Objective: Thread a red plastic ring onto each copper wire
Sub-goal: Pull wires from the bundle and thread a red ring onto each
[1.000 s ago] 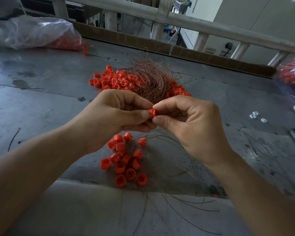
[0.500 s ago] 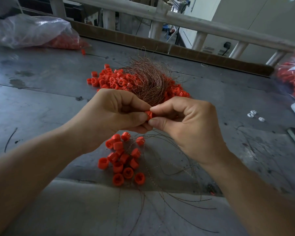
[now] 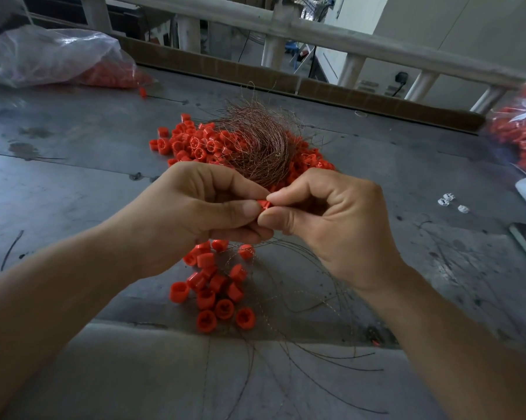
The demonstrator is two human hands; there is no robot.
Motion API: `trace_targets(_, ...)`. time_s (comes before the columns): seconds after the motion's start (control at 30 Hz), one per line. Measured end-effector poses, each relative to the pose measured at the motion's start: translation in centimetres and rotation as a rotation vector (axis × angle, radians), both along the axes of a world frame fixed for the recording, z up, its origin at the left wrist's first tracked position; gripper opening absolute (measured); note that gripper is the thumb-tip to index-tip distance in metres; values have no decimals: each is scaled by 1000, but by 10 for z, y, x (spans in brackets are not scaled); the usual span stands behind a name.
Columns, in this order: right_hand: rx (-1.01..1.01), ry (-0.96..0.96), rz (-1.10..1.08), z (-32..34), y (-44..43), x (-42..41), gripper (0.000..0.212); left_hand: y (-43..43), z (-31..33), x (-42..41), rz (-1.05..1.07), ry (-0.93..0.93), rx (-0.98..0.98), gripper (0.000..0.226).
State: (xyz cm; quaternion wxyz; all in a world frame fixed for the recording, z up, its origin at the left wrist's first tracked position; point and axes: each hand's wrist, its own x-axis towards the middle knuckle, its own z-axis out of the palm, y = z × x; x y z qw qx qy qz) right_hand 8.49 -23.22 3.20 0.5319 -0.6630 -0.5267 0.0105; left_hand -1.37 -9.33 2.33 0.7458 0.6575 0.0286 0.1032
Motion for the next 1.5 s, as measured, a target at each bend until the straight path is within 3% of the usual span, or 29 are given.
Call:
trace_targets(0.13, -60, 131, 75, 1, 1, 0, 17, 4, 1, -2, -87, 11, -4, 17)
trace_targets(0.3, -203, 99, 126, 3, 0, 4, 33, 6, 0, -2, -100, 53, 12, 30)
trace_targets(0.47, -360, 79, 208, 4, -2, 8, 26, 8, -1, -4, -156, 113, 103, 43)
trace_targets(0.87, -252, -338, 104, -1, 2, 2, 23, 12, 1, -5, -201, 47, -12, 45)
trace_targets(1.07, -248, -333, 119, 0, 1, 3, 19, 11, 2, -6, -206, 42, 7, 47)
trace_targets(1.27, -253, -375, 71, -3, 0, 4, 10, -4, 0, -7, -16, -27, 285, 69)
trace_targets(1.5, -189, -389, 51, -5, 1, -4, 6, -11, 2, -10, 0, -83, 219, 65)
